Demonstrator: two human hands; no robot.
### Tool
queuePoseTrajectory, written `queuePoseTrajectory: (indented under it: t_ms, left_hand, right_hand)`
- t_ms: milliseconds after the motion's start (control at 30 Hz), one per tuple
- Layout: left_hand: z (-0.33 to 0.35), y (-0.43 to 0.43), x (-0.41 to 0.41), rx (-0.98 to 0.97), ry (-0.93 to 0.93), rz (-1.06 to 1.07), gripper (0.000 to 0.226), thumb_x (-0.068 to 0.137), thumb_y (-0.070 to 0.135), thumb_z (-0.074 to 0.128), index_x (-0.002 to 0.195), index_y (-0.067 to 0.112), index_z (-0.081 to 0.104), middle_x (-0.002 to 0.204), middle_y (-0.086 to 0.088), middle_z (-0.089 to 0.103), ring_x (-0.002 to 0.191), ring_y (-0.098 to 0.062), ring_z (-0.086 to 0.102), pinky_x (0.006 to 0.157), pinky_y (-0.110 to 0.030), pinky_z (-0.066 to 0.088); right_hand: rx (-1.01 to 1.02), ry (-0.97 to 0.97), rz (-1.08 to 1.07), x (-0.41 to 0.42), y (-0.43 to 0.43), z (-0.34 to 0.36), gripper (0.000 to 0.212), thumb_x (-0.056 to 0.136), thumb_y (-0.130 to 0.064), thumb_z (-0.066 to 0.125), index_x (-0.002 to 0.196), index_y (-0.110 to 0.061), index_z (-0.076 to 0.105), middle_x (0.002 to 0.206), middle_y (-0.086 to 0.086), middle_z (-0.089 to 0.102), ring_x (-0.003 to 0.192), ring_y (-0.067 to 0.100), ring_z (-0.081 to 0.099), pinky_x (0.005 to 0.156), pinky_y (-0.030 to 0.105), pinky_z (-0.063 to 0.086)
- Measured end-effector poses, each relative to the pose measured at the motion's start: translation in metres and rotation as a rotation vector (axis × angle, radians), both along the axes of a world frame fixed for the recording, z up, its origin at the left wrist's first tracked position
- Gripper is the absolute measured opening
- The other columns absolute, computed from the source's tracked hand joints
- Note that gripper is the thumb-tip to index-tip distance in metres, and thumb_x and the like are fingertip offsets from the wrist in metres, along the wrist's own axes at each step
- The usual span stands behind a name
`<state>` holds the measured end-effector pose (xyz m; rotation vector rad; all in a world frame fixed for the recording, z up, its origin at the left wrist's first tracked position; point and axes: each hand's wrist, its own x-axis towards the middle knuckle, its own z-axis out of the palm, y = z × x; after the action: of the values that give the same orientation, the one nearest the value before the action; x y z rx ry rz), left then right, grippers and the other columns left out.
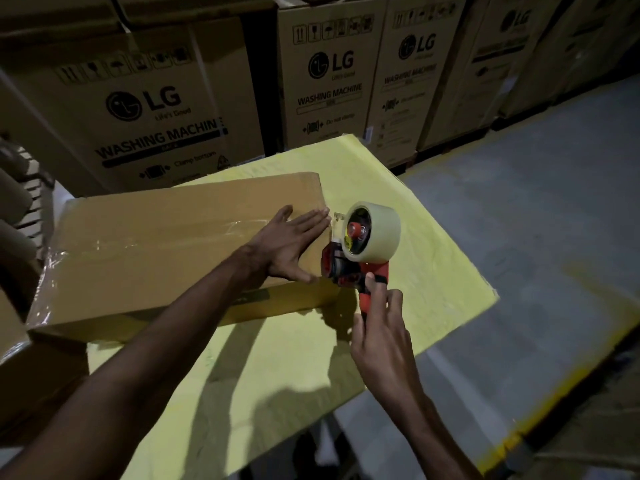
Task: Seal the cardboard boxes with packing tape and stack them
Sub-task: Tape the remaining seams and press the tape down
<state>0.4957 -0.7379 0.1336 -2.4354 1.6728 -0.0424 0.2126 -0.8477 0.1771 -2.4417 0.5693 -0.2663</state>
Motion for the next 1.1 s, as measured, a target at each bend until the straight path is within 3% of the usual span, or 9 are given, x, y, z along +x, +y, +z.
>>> queuePoseTrajectory:
  t_ms: [167,267,367,500,600,733,867,1100]
  left_hand:
    - [-0.005,0.008,-0.013,-0.035,0.067,-0.105,0.116,0.080,0.094,0.000,0.167,0.017,0.000,0.173,-0.008,-0.003,0.160,-0.021,0.003,0.126,-0.056,0.001]
    - [-0.009,0.012,-0.025,-0.072,0.145,-0.211,0.095,0.093,0.080,-0.001,0.167,0.021,0.010,0.174,-0.004,0.005,0.160,-0.020,0.003,0.126,-0.053,0.007]
    - [-0.014,0.016,-0.033,-0.064,0.191,-0.164,0.077,0.103,0.070,0.010,0.167,0.027,0.010,0.174,0.000,0.004,0.160,-0.020,-0.001,0.128,-0.056,0.007]
    - [-0.018,0.018,-0.034,-0.008,0.163,-0.114,0.083,0.100,0.075,0.026,0.166,0.030,0.005,0.173,0.004,0.002,0.160,-0.016,-0.005,0.127,-0.057,-0.004]
    - [-0.020,0.016,-0.035,-0.031,0.175,-0.100,0.080,0.102,0.072,0.025,0.166,0.029,0.004,0.173,0.003,0.003,0.160,-0.016,-0.004,0.128,-0.057,-0.004]
    - [-0.023,0.015,-0.037,-0.063,0.204,-0.095,0.079,0.103,0.069,0.033,0.166,0.030,0.005,0.173,0.006,0.003,0.159,-0.013,-0.004,0.127,-0.052,-0.010]
    - [-0.025,0.017,-0.034,-0.125,0.265,-0.101,0.082,0.101,0.070,0.038,0.166,0.031,0.008,0.172,0.008,0.007,0.159,-0.011,-0.002,0.126,-0.049,-0.012]
    - [-0.033,0.016,-0.024,-0.107,0.217,-0.096,0.083,0.100,0.076,0.027,0.166,0.031,0.010,0.173,0.004,0.011,0.159,-0.011,-0.001,0.128,-0.053,-0.007]
  right_hand:
    - [0.021,-0.028,-0.009,-0.003,0.005,0.003,0.056,0.104,-0.022,0.053,0.153,-0.030,0.026,0.126,-0.003,0.034,0.084,0.021,0.055,0.066,0.031,0.040]
    - [0.002,-0.016,-0.007,0.000,0.006,0.008,0.057,0.104,-0.021,0.053,0.152,-0.031,0.025,0.124,-0.002,0.036,0.086,0.023,0.059,0.065,0.031,0.040]
    - [-0.029,0.037,0.000,0.006,0.003,0.017,0.057,0.105,-0.022,0.050,0.153,-0.030,0.021,0.129,0.004,0.040,0.091,0.028,0.060,0.069,0.036,0.043]
    - [0.000,0.150,0.071,0.016,-0.014,0.038,0.049,0.103,-0.020,0.047,0.144,-0.032,0.023,0.113,0.010,0.055,0.087,0.027,0.054,0.070,0.043,0.045]
    - [0.018,0.201,0.109,0.022,-0.022,0.050,0.043,0.100,-0.018,0.048,0.133,-0.035,0.025,0.104,0.011,0.055,0.083,0.031,0.056,0.070,0.048,0.052]
    - [-0.005,0.264,0.132,0.025,-0.024,0.057,0.042,0.098,-0.015,0.048,0.130,-0.032,0.027,0.097,0.011,0.053,0.082,0.031,0.056,0.066,0.045,0.048]
    - [-0.042,0.312,0.147,0.025,-0.021,0.059,0.053,0.097,-0.015,0.050,0.139,-0.033,0.024,0.102,0.010,0.052,0.085,0.032,0.055,0.062,0.038,0.038]
    - [-0.075,0.339,0.142,0.004,-0.006,0.057,0.055,0.100,-0.017,0.049,0.143,-0.035,0.020,0.105,0.009,0.047,0.086,0.034,0.051,0.067,0.039,0.037]
